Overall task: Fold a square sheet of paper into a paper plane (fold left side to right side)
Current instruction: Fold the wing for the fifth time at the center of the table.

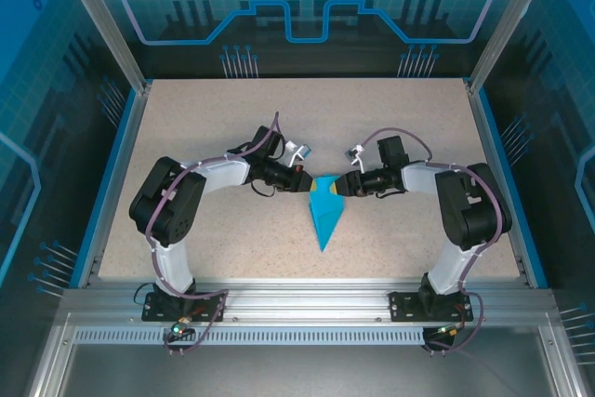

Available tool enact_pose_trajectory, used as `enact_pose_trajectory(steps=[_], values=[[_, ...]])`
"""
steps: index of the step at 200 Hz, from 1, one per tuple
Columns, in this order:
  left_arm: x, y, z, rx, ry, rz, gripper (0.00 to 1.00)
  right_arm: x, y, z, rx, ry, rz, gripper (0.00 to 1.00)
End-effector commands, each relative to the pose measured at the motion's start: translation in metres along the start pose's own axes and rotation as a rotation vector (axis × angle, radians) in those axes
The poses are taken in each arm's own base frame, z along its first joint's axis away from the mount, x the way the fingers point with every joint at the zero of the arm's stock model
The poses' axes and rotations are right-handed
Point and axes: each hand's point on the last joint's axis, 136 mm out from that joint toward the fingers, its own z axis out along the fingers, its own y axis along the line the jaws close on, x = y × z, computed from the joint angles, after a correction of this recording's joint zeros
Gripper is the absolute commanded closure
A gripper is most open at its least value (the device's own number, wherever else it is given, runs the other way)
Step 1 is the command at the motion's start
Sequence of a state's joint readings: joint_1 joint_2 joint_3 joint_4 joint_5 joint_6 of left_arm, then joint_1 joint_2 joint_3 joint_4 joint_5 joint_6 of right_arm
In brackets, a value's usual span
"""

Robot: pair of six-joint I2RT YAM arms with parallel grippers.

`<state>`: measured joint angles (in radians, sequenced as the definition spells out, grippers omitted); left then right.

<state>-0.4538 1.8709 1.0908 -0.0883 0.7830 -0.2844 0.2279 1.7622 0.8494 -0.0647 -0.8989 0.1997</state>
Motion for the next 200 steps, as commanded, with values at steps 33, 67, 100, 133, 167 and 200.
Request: enact_pose_trajectory(steps=[33, 67, 100, 133, 167, 200], values=[[-0.003, 0.005, -0.007, -0.063, 0.007, 0.031, 0.66, -0.012, 0.006, -0.016, 0.054, 0.013, 0.01, 0.88], [-0.014, -0.004, -0.034, -0.195, -0.066, 0.093, 0.38, -0.007, 0.003, -0.019, 0.127, 0.06, 0.124, 0.95], [-0.001, -0.024, -0.053, -0.343, -0.087, 0.191, 0.35, -0.002, -0.002, -0.019, 0.2, 0.082, 0.293, 0.94], [0.041, -0.049, -0.039, -0.437, -0.011, 0.296, 0.34, 0.003, -0.004, -0.011, 0.265, 0.1, 0.421, 0.92], [0.074, -0.059, -0.017, -0.543, 0.044, 0.356, 0.31, -0.003, -0.007, -0.008, 0.322, 0.068, 0.516, 0.92], [0.092, -0.063, 0.008, -0.618, 0.1, 0.375, 0.27, -0.009, -0.008, -0.008, 0.366, 0.037, 0.552, 0.93]])
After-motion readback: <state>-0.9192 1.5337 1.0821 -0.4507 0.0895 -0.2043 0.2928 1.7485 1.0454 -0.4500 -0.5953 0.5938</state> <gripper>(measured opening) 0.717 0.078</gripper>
